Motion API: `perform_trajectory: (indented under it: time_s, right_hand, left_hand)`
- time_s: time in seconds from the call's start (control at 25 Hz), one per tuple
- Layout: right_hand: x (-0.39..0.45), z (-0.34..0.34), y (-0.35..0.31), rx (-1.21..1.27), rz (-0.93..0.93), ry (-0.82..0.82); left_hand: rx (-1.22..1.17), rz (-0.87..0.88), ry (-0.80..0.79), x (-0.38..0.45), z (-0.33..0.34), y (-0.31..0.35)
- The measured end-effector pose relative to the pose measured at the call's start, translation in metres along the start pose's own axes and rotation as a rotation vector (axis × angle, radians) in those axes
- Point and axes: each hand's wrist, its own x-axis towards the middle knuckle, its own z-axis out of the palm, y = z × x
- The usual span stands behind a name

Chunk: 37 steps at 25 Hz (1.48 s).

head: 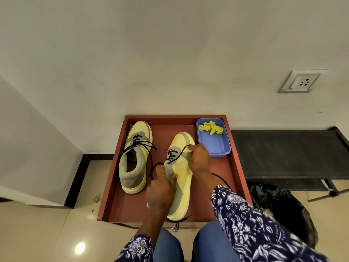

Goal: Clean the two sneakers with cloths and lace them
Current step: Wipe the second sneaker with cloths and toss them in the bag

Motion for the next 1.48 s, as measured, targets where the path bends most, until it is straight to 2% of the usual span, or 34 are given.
perform_trajectory:
  time_s: [0.44,0.52,0.64,0.76,0.88,0.96,1.16,1.32,1.48]
  right_hand:
    - [-0.080,0.015,-0.011,0.159,-0.152,-0.041]
    - [-0.081,0.016,-0.012,0.118,-0.243,-0.057]
    - [-0.073,0.019,-0.008,-0.002,-0.419,0.025]
    - [-0.055,0.015,-0.002,-0.146,-0.481,0.019]
    - [-0.034,0.008,0.000,-0.236,-0.411,-0.067]
    - [-0.020,0.007,0.005,-0.243,-0.372,-0.054]
    - [-0.008,-0.002,0.006,-0.029,-0.078,-0.007]
    - [-0.021,-0.003,0.002,0.036,-0.111,0.002]
    - [-0.038,0.000,0.002,0.056,-0.059,-0.036]
  left_hand:
    - [-0.032,-0.017,0.010,-0.001,-0.005,0.001]
    - [-0.064,-0.020,0.005,0.002,-0.007,-0.004]
    - [-0.096,-0.007,-0.003,0.004,-0.007,-0.009]
    - [-0.077,0.013,-0.012,0.005,-0.006,-0.009]
    - [-0.049,0.026,-0.025,0.003,-0.004,-0.003]
    - [-0.030,0.023,-0.024,0.000,-0.003,0.001]
    - [-0.022,-0.006,-0.026,-0.001,-0.003,0.003]
    - [-0.018,0.008,-0.024,0.002,-0.005,0.000]
    - [-0.003,0.001,-0.027,0.001,-0.002,0.002]
